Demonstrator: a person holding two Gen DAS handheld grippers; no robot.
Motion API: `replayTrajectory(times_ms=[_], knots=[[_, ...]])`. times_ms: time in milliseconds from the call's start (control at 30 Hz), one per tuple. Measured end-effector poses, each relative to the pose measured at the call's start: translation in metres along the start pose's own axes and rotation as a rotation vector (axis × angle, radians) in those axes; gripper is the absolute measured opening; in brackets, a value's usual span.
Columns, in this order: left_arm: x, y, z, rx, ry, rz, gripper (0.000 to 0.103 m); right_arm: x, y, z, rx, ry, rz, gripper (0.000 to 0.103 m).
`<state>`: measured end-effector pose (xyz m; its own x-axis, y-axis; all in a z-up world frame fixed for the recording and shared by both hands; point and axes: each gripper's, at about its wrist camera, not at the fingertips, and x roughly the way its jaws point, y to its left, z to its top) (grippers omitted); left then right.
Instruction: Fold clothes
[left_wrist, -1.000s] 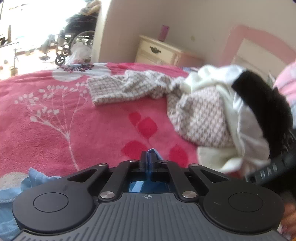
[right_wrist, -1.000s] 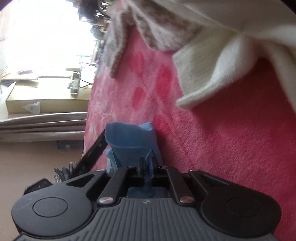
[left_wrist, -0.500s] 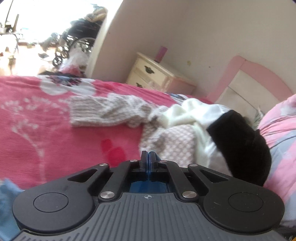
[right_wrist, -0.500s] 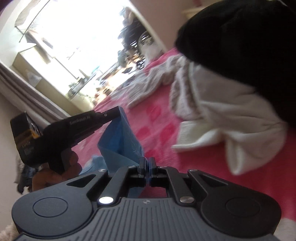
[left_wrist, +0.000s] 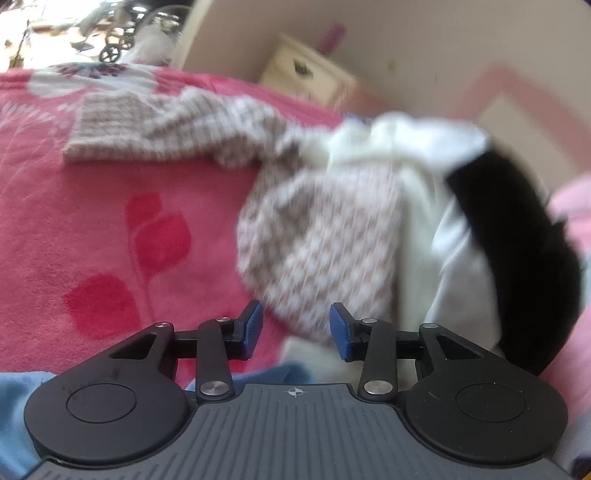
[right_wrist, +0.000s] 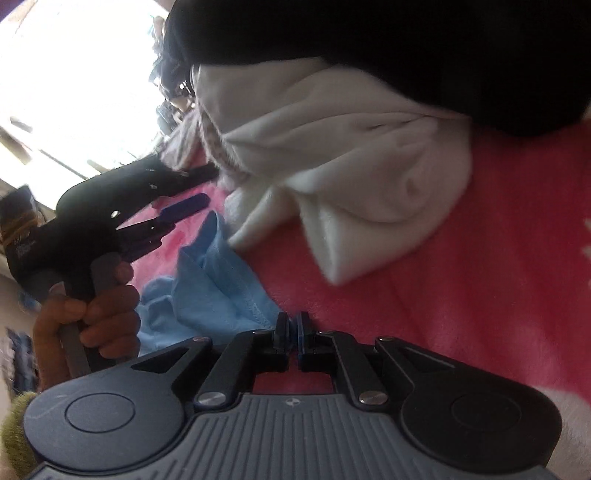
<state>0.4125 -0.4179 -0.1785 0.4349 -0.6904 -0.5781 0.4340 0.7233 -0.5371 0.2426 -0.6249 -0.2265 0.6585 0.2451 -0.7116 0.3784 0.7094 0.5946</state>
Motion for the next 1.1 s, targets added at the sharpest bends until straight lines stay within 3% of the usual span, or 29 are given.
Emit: replayTrajectory(times_ms=[67, 167, 267, 400, 533, 667, 733, 933, 967, 1000, 1033, 1100], knots=[[-0.020, 0.005, 0.007, -0.033, -0.059, -0.035, 0.057, -0.010, 0.004, 0.003, -0.047, -0.043, -0.012, 0.008], [-0.052, 0.007, 0.017, -0.024, -0.109, -0.038, 0.057, -0.025, 0.015, 0.009, -0.128, -0.121, -0.013, 0.008], [-0.084, 0.013, 0.024, 0.037, -0.101, 0.032, 0.057, -0.027, 0.031, 0.014, -0.214, -0.140, 0.021, 0.008], [-0.119, 0.024, 0.015, 0.192, -0.047, 0.202, 0.057, -0.014, 0.054, 0.019, -0.296, -0.099, 0.064, 0.009], [-0.137, 0.038, -0.012, 0.340, 0.004, 0.338, 0.057, 0.007, 0.071, 0.032, -0.297, -0.033, 0.097, 0.022], [-0.132, 0.051, -0.036, 0.400, 0.041, 0.384, 0.055, 0.035, 0.085, 0.045, -0.232, 0.035, 0.133, 0.031], [-0.127, 0.053, -0.045, 0.425, 0.042, 0.391, 0.054, 0.054, 0.093, 0.052, -0.215, 0.065, 0.105, 0.035], [-0.105, 0.047, -0.059, 0.546, 0.032, 0.439, 0.054, 0.089, 0.105, 0.055, -0.226, 0.153, 0.050, 0.035], [-0.101, 0.047, -0.061, 0.556, 0.037, 0.448, 0.053, 0.095, 0.106, 0.053, -0.240, 0.179, 0.051, 0.035], [-0.098, 0.047, -0.063, 0.560, 0.041, 0.453, 0.053, 0.098, 0.106, 0.050, -0.255, 0.198, 0.055, 0.028], [-0.097, 0.048, -0.064, 0.557, 0.043, 0.454, 0.052, 0.098, 0.106, 0.047, -0.272, 0.197, 0.052, 0.006], [-0.095, 0.050, -0.066, 0.547, 0.045, 0.455, 0.052, 0.087, 0.107, 0.043, -0.320, 0.130, 0.021, 0.003]])
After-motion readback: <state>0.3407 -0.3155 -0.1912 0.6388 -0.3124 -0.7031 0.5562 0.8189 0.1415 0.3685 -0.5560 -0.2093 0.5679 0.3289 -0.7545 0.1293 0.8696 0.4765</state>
